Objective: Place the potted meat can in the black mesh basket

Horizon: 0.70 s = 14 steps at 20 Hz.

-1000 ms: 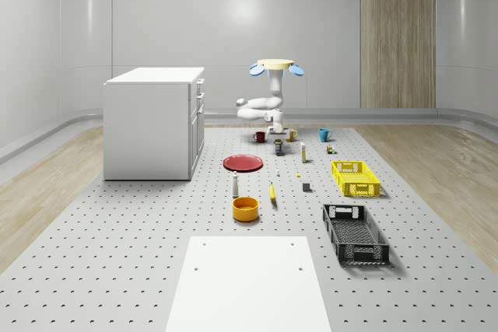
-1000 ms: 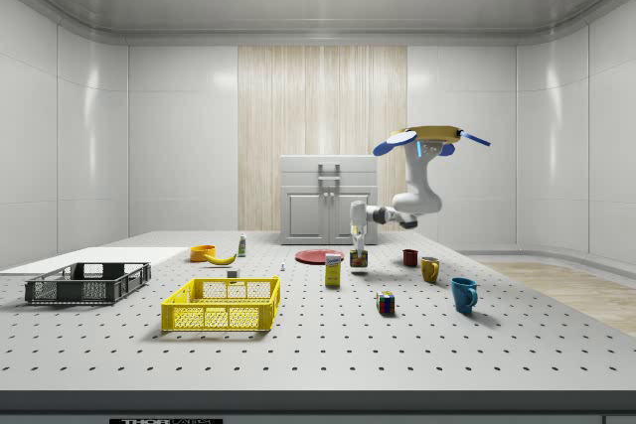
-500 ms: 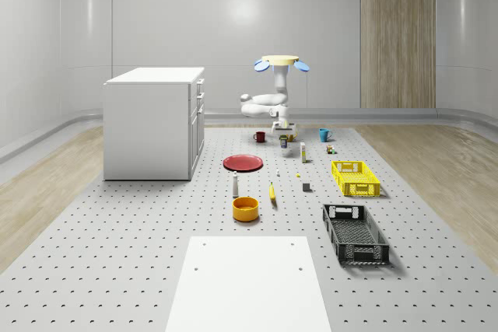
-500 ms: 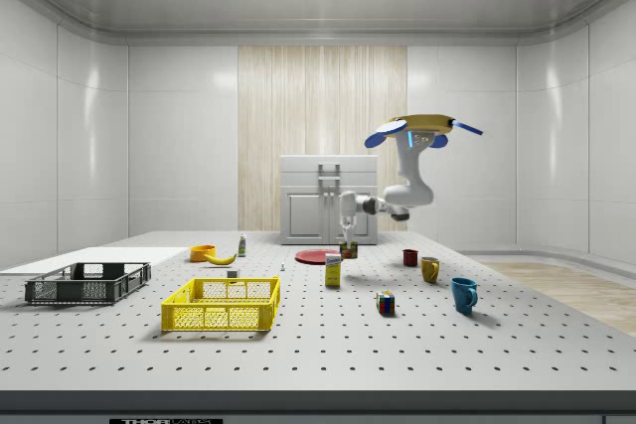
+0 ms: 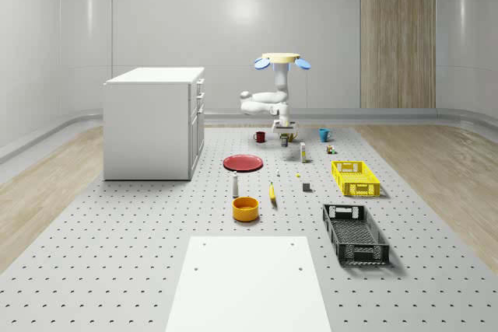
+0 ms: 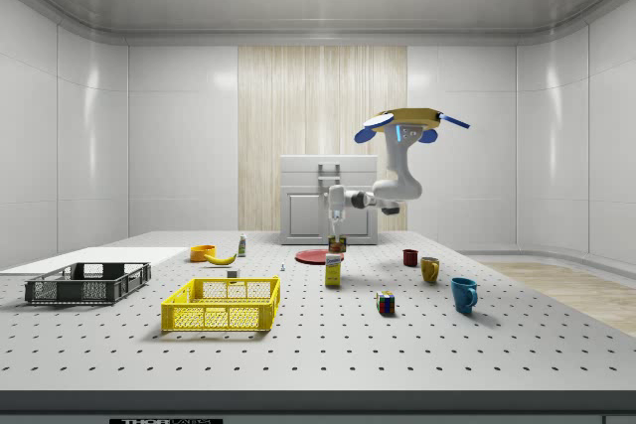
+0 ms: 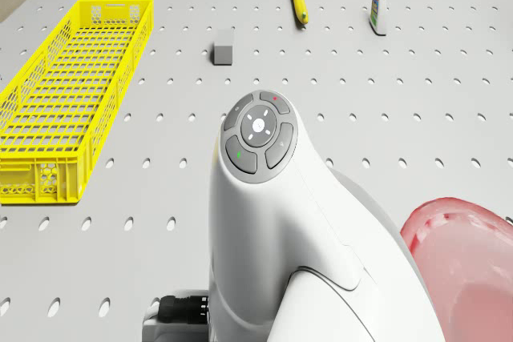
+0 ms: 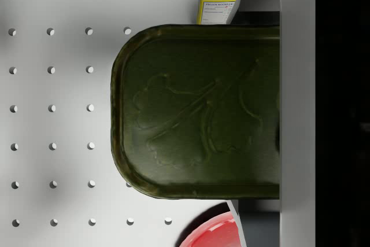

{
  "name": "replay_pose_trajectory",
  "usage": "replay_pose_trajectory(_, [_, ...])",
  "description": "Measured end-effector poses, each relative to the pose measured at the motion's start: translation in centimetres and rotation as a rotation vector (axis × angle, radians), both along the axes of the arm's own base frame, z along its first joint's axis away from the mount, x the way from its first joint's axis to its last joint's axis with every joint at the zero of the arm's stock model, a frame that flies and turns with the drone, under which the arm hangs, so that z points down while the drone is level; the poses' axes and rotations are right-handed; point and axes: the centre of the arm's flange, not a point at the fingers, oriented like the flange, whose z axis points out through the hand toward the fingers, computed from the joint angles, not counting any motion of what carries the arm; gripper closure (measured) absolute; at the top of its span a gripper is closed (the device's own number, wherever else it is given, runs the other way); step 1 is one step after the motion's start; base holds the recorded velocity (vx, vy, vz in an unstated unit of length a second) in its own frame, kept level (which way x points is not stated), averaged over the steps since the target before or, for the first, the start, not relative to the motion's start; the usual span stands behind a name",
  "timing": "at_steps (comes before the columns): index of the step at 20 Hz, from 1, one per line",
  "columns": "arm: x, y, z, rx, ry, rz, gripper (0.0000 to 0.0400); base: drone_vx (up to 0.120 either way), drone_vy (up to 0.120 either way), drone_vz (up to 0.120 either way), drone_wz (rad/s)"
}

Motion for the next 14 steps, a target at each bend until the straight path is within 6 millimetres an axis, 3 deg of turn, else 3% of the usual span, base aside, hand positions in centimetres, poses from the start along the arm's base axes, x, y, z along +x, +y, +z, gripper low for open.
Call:
replay_pose_trajectory(4, [0.0,0.0,-0.01,0.0,0.0,0.0,0.0111,0.12,0.12,0.1,0.0])
replay_pose_trajectory(14, [0.0,0.0,-0.01,0.0,0.0,0.001,0.0111,0.12,0.0,0.0,0.0])
